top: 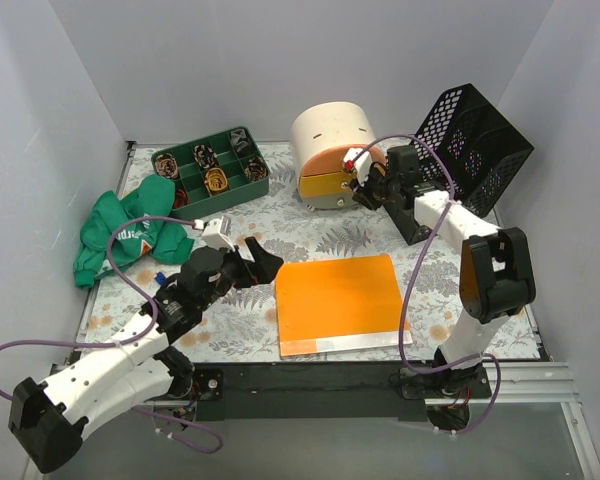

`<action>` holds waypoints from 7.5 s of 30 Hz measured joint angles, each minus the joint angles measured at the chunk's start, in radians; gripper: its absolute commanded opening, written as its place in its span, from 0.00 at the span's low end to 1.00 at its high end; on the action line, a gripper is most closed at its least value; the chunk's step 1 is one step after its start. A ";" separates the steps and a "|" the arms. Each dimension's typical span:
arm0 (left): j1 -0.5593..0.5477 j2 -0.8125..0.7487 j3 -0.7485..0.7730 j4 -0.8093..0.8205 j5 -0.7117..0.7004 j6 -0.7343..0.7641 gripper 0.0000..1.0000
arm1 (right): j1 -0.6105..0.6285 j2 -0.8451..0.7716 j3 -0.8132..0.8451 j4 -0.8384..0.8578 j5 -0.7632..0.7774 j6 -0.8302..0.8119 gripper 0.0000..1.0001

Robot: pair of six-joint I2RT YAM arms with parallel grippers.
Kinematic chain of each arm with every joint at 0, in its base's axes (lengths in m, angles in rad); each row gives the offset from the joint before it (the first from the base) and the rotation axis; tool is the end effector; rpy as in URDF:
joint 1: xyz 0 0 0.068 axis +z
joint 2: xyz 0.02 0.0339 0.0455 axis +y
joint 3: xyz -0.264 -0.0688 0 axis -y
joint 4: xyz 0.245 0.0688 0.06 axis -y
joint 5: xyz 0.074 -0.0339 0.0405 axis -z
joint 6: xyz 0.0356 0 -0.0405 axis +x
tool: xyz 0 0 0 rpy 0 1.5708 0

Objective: Organize the desk

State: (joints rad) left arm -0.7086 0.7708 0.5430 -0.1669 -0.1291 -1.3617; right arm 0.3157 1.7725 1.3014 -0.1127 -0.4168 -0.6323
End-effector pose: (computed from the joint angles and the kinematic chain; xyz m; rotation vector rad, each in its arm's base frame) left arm 0.1425 -0.1161 0.2585 -0.7858 2.0281 -1.1742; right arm 0.3827 0.1402 0.2557 -1.1690 1.7563 0.2600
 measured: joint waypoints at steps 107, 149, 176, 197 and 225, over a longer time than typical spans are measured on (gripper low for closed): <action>0.000 -0.158 -0.043 -0.103 -0.095 -0.060 0.98 | 0.106 0.166 -0.320 0.805 0.423 1.058 0.32; 0.000 -0.163 -0.037 -0.125 -0.095 -0.105 0.98 | 0.094 -0.149 -0.668 0.758 0.266 1.026 0.98; 0.279 0.400 0.076 -0.159 -0.122 -0.048 0.42 | -0.035 -0.671 -0.469 0.016 -0.110 0.323 0.96; 0.380 0.695 0.177 -0.127 -0.067 0.042 0.27 | -0.053 -0.768 -0.500 -0.021 -0.232 0.280 0.91; 0.368 0.834 0.347 -0.267 -0.101 0.200 0.03 | -0.054 -0.768 -0.500 -0.035 -0.253 0.266 0.91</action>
State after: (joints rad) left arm -0.3408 1.6047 0.8898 -0.4335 -0.2298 -1.1618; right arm 0.2615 1.0042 0.8009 -0.1478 -0.6701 -0.3664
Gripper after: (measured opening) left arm 0.103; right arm 0.916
